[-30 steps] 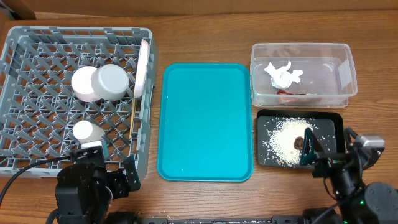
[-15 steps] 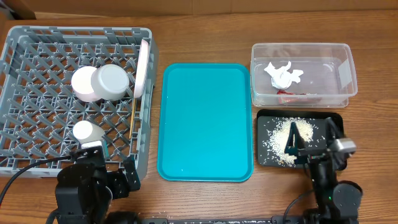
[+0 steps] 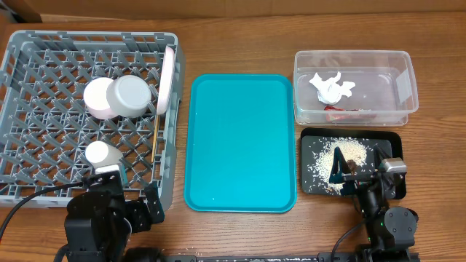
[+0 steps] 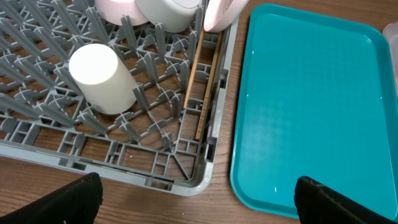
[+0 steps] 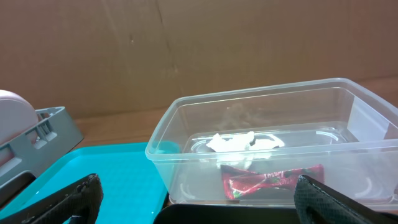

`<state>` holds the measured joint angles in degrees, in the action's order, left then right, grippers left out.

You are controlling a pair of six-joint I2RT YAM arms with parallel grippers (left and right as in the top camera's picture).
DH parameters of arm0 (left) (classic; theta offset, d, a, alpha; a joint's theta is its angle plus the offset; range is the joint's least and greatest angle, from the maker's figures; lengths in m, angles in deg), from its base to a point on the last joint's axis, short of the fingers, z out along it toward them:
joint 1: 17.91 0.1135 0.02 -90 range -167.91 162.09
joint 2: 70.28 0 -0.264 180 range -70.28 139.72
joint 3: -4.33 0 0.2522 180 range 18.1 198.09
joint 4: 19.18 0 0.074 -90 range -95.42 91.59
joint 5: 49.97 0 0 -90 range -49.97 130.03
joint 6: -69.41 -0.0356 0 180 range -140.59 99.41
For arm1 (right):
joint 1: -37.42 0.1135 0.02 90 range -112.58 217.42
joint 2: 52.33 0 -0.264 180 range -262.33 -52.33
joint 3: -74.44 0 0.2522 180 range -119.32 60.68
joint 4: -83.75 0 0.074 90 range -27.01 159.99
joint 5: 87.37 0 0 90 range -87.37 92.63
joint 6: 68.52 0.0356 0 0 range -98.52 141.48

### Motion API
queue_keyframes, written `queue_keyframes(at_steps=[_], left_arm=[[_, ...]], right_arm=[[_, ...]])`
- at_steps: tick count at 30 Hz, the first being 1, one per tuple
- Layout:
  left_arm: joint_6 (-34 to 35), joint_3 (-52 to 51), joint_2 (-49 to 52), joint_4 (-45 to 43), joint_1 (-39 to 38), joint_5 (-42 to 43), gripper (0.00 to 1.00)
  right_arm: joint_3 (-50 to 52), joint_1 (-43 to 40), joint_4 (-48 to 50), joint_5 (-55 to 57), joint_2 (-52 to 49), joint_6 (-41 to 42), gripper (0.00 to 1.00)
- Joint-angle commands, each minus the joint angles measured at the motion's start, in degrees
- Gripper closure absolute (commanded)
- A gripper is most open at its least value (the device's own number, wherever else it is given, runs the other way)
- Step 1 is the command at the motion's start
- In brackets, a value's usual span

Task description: Sort waste into correct bins and load items into the dishwasher

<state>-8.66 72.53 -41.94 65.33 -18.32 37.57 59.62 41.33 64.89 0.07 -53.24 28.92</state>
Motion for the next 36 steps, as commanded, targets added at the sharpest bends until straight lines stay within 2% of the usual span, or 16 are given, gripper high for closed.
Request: queue_keyframes(at_steps=[1,15,18,24,29,36], left_arm=[[0.5,-0.1,-0.3,-0.1,-0.4,-0.5,0.00],[0.2,-0.3,-0.6,0.1,-0.4,-1.0,0.00],[-0.4,-2.5,-3.0,-2.3,0.1,-2.5,0.00],[-0.1,-19.2,-15.0,-20.8,0.4,-1.1,0.00],[-0.1,-35.4,-24.9,-38.7,0.4,5.6,0.00],[-0.8,-50.7,-28.2,-66.6,0.4,7.5,0.00]], right_arm=[[0.6,0.3,0.4,0.4,0.4,-0.2,0.00],[0.6,0.3,0.4,0.4,0.4,-0.2,0.00],[0.6,0.3,0.4,0.4,0.4,-0.2,0.00],[0.6,0.3,0.4,0.4,0.4,-0.2,0.00],[0.6,0.3,0.4,0.4,0.4,-0.2,0.00],[0.6,0.3,0.4,0.4,0.4,-0.2,0.00]])
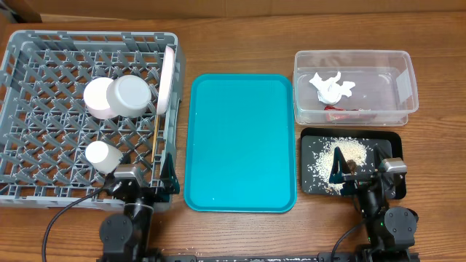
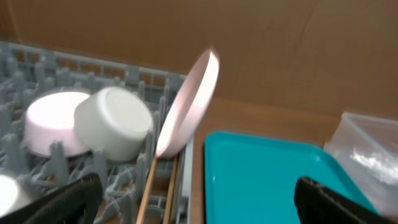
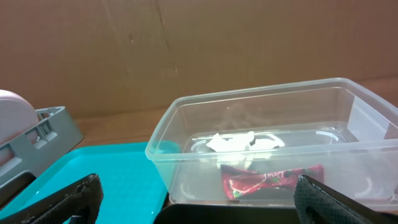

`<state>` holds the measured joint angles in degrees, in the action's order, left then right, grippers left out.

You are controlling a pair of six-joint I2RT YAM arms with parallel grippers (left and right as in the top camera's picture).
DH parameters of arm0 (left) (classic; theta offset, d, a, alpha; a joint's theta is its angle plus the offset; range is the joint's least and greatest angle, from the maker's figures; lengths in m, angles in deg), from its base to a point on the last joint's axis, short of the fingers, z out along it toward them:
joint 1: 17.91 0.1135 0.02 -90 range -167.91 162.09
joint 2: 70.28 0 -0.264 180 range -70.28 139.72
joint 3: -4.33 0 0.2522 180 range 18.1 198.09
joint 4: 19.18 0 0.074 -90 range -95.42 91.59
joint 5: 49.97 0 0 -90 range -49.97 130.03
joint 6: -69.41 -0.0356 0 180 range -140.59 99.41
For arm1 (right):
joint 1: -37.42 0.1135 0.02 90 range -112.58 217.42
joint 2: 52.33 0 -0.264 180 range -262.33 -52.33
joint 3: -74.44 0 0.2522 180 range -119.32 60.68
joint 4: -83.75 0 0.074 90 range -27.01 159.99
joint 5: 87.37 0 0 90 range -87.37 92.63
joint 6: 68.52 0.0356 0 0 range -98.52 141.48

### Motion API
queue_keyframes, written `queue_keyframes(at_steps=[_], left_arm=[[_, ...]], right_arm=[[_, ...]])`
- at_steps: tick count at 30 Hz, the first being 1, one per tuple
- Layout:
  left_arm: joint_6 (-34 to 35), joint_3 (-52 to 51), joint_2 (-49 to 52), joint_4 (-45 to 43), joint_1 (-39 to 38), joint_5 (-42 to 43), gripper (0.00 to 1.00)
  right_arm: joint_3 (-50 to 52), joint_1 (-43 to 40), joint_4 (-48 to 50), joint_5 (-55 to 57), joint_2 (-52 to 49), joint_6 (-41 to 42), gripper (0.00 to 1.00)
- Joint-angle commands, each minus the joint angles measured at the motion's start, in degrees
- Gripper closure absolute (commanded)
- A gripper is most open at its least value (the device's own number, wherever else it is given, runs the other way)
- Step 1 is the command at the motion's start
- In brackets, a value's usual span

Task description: Sort waste into correct bins and load items into the dishwasher

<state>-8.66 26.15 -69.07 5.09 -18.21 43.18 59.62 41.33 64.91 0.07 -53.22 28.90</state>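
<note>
The grey dish rack at the left holds two white bowls, a white cup, an upright pink plate and a wooden chopstick. The plate and the bowls also show in the left wrist view. A clear bin at the back right contains crumpled tissue and a red wrapper. Loose rice lies on a black tray. My left gripper stands open at the rack's front right corner. My right gripper hangs open over the black tray.
A bare teal tray lies in the middle between the rack and the bins. A brown cardboard wall stands behind the table. Both arm bases sit at the table's front edge.
My left arm has drawn back toward the front edge and its wrist has levelled: it looked down on the rack's corner, and now it looks across the rack at the plate. The right arm is unchanged.
</note>
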Motion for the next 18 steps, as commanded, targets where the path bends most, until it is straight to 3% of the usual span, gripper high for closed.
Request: queue_keyframes(at_steps=[1,3,9,18], left_arm=[[-1.1,-5.5,-1.0,-9.2,0.3,1.7,0.00],[-2.1,-7.8,-1.0,-13.7,0.3,1.2,0.00],[-2.1,-7.8,-1.0,-5.8,0.3,0.4,0.00],[-2.1,-7.7,-0.6,-6.3,0.3,0.0,0.00]], right_arm=[[0.6,0.3,0.4,0.4,0.4,-0.2,0.00],[0.6,0.3,0.4,0.4,0.4,-0.2,0.00],[0.6,0.3,0.4,0.4,0.4,-0.2,0.00],[0.6,0.3,0.4,0.4,0.4,-0.2,0.00]])
